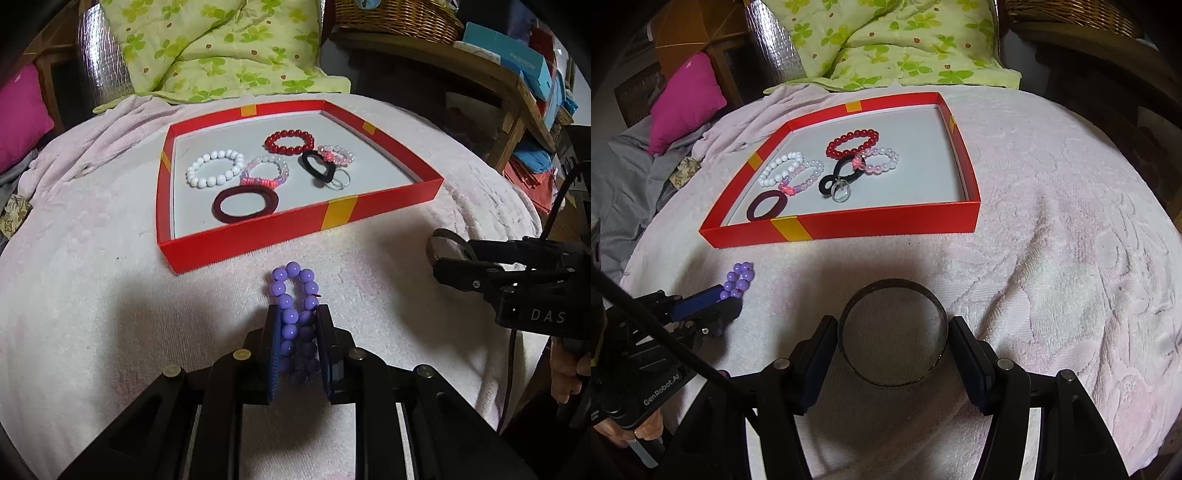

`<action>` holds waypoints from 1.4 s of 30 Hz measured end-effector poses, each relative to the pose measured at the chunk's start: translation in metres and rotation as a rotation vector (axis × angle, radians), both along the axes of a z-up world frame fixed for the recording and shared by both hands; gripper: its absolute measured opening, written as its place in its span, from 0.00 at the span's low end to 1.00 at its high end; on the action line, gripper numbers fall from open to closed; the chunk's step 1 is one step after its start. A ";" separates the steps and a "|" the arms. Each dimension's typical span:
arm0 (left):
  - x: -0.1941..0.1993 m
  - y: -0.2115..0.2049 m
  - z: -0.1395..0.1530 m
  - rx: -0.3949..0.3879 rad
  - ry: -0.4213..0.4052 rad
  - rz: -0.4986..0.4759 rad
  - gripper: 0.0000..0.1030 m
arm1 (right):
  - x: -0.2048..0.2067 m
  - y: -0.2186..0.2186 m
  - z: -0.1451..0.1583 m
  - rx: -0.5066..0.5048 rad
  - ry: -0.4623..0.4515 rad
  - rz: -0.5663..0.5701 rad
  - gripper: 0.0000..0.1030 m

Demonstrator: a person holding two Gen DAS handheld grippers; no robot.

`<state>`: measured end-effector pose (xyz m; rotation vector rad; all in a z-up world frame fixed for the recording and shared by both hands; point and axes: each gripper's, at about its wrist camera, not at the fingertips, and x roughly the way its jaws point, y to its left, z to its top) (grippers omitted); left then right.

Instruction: Organize jewelry

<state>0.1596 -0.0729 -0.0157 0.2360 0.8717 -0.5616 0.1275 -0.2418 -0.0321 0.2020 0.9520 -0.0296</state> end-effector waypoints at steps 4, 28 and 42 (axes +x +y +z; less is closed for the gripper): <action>-0.007 0.002 0.012 -0.011 -0.037 -0.001 0.19 | 0.000 0.003 0.004 0.008 -0.009 0.003 0.63; -0.016 0.028 0.052 -0.077 -0.144 0.055 0.19 | -0.005 0.022 0.033 0.025 -0.084 -0.009 0.63; -0.024 0.058 0.087 -0.270 -0.230 0.048 0.19 | -0.014 0.040 0.062 0.040 -0.228 -0.001 0.63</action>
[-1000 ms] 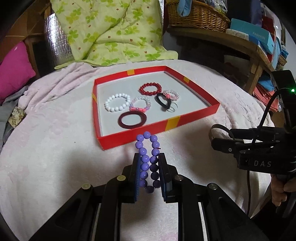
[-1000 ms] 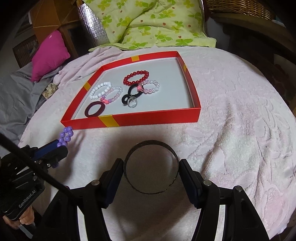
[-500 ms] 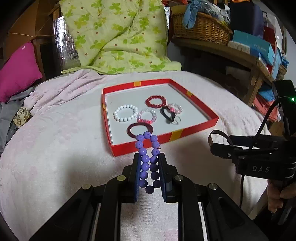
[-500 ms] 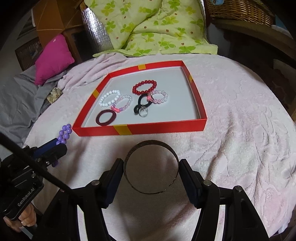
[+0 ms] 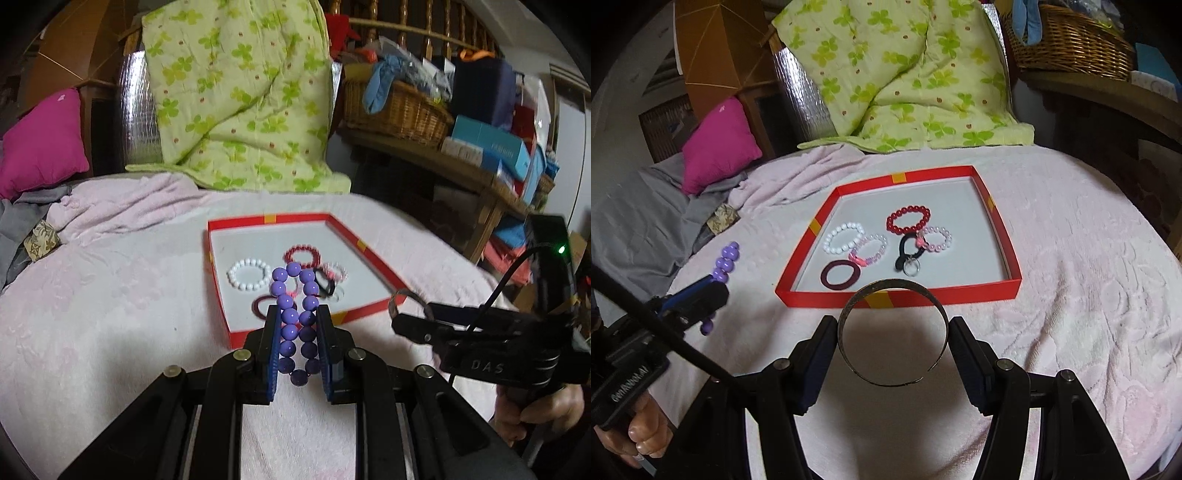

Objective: Organize jewelry
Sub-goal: 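Carry the purple bracelet over the tray with the left tool while the right tool carries the bangle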

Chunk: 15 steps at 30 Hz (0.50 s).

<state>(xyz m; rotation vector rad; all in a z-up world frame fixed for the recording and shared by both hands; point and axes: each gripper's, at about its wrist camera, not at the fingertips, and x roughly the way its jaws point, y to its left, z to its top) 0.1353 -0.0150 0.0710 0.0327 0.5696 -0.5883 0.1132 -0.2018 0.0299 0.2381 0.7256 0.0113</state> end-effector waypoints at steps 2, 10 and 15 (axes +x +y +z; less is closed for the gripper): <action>0.001 0.003 0.003 -0.024 -0.007 -0.003 0.19 | 0.000 0.000 0.002 0.004 -0.012 -0.003 0.63; 0.016 0.000 0.007 -0.030 -0.014 0.020 0.19 | 0.004 -0.007 0.008 0.032 -0.046 -0.029 0.63; 0.032 -0.006 0.009 -0.029 -0.009 0.036 0.19 | 0.017 -0.018 0.009 0.044 -0.045 -0.041 0.63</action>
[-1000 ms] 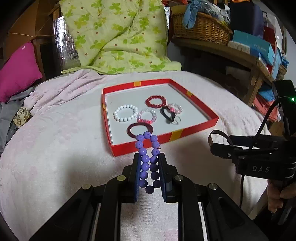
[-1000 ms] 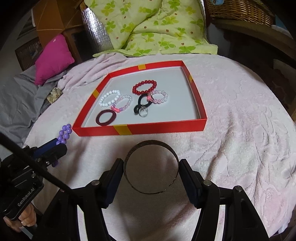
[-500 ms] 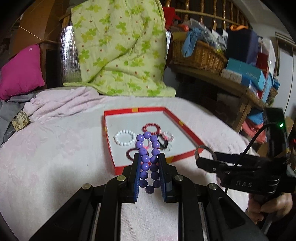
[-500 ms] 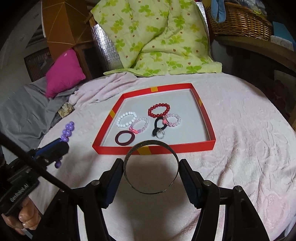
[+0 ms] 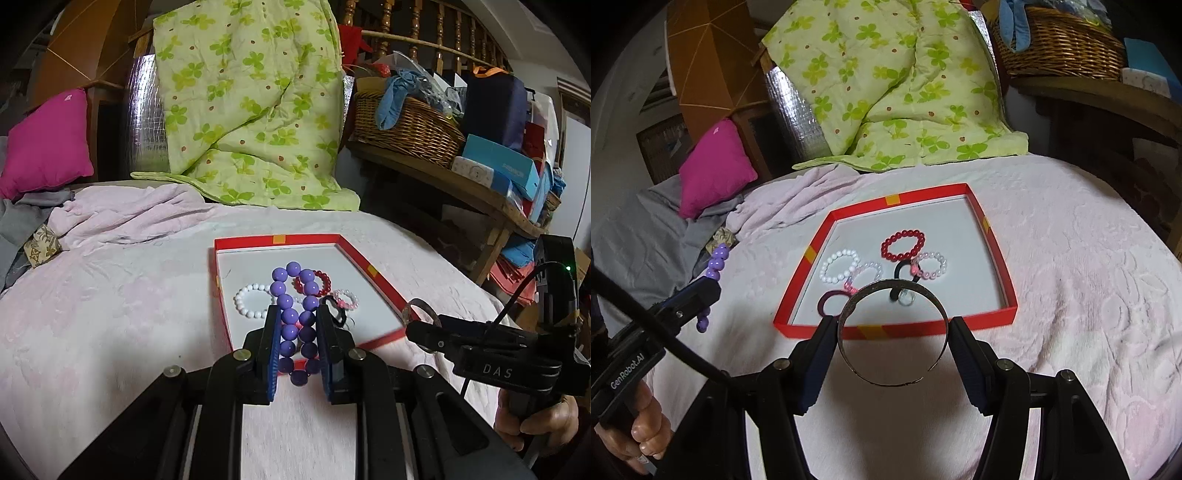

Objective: Organize jewelry
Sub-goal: 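Carry the purple bracelet over the tray with the left tool while the right tool carries the bangle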

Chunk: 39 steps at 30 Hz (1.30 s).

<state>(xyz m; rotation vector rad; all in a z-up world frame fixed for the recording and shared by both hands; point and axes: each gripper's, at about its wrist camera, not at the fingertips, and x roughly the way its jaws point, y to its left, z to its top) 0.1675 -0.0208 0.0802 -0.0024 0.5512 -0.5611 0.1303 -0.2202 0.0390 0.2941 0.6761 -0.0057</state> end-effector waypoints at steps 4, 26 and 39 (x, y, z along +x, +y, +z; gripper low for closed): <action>0.016 -0.012 -0.002 0.014 0.005 -0.003 0.19 | 0.014 -0.012 -0.002 0.034 0.010 -0.018 0.63; 0.057 -0.059 -0.037 0.160 0.073 0.009 0.19 | 0.088 -0.050 -0.024 0.244 0.054 -0.053 0.63; 0.061 -0.066 -0.046 0.203 0.096 0.018 0.19 | 0.096 -0.056 -0.039 0.279 0.086 -0.066 0.63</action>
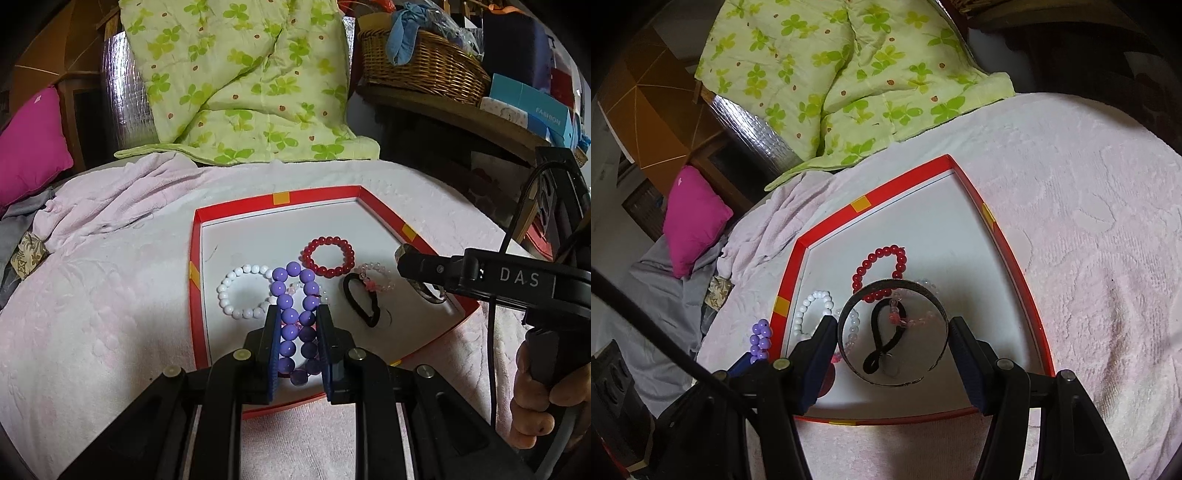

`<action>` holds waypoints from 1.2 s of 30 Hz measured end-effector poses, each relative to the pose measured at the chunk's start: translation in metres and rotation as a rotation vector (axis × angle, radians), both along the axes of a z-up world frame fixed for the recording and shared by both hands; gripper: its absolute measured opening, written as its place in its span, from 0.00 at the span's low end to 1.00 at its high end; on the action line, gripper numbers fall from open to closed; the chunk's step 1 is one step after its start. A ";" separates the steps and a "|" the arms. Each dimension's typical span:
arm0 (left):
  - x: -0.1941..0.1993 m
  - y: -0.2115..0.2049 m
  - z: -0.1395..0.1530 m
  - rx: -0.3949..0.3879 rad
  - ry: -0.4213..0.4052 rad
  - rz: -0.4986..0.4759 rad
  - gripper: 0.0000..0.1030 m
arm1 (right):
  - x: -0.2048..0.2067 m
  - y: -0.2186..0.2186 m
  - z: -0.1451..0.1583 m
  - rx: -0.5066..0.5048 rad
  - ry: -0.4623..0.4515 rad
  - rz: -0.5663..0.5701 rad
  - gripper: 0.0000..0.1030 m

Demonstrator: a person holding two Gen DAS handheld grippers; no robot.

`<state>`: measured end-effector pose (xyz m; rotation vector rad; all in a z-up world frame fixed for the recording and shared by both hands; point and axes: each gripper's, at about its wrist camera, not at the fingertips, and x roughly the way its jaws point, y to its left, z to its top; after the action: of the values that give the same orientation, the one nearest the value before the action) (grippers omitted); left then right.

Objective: Organize jewelry
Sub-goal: 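Carry the purple bracelet over the tray with the left tool while the right tool carries the bangle, then lower the purple bracelet and silver bangle into the tray and open both tools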

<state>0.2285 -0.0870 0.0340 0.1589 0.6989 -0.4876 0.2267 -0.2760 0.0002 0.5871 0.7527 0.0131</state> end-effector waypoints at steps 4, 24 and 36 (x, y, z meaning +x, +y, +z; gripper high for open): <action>-0.001 -0.002 -0.002 0.011 0.002 0.002 0.19 | -0.001 -0.001 -0.001 0.001 0.003 -0.003 0.63; 0.001 -0.013 -0.015 0.043 0.033 -0.003 0.19 | 0.000 -0.005 -0.012 0.015 0.043 -0.018 0.63; 0.008 -0.019 -0.026 0.068 0.062 0.002 0.19 | 0.002 -0.006 -0.017 0.023 0.060 -0.032 0.63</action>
<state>0.2361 -0.1064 0.0076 0.2073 0.7769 -0.4688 0.2285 -0.2823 -0.0171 0.6235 0.8025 -0.0254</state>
